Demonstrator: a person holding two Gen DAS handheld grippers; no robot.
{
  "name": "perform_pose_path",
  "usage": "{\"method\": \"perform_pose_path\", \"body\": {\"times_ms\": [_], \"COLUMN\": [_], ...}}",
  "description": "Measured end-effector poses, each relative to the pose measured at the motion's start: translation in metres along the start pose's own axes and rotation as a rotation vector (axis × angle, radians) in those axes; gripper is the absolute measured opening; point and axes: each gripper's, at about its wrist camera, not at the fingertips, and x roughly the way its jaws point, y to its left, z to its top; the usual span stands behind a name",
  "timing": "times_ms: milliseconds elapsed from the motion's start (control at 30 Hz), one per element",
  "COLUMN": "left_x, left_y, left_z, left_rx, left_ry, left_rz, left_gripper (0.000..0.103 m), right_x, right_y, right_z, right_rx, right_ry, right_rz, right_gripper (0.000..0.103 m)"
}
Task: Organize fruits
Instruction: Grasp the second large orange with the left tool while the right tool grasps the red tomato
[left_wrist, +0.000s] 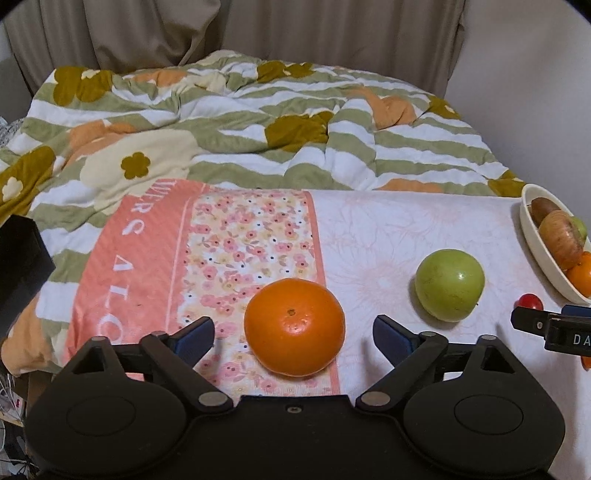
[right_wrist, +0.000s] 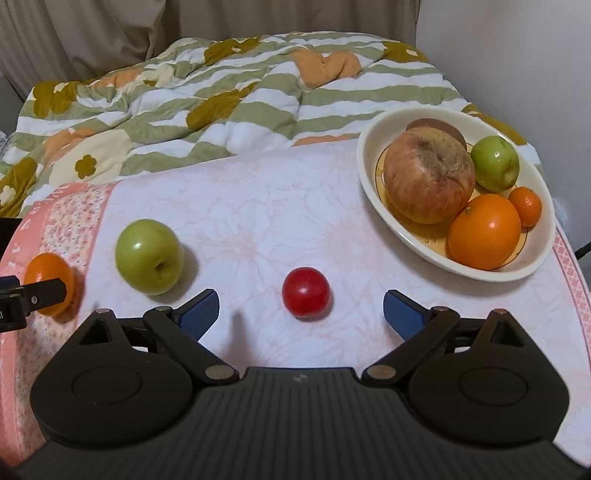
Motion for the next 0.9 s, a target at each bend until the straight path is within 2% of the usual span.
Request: {"method": "perform_pose_path", "body": {"times_ms": [133,200,233,333,433,733,833,900], "left_x": [0.009,0.013,0.014,0.013,0.013,0.007,0.004,0.002], "left_y": [0.000,0.000,0.000,0.000,-0.001,0.000,0.002,0.003], "left_z": [0.000,0.000,0.000,0.000,-0.001,-0.010,-0.013,-0.016], "left_rx": [-0.010,-0.016,-0.017,-0.012,-0.010,-0.008,-0.016,-0.019], "left_ry": [0.024,0.036,0.039,0.033,0.032,0.025,0.024,0.023], "left_rz": [0.004,0.004,0.005,0.000,0.001,0.017,0.016,0.018], "left_gripper": [0.082,0.067,0.066,0.065,0.064,0.064,0.064,0.064], "right_x": [0.008,0.010,0.011,0.011,0.014,0.018,0.017,0.016], "right_y": [0.001,0.001,0.002,0.002,0.003,0.004,0.006,0.009], "right_z": [0.002,0.002,0.002,0.003,0.004,0.004,0.003,0.001], "right_rx": [-0.015,-0.019,-0.021,-0.024,-0.025,-0.041,-0.058,-0.075], "right_ry": [0.021,0.024,0.025,0.026,0.033,0.029,0.023,0.011], "right_rz": [0.012,0.014,0.015,0.015,0.021,0.013,0.011,0.000], "right_gripper": [0.099,0.097,0.096,0.094,0.085,0.072,0.063,0.050]}}
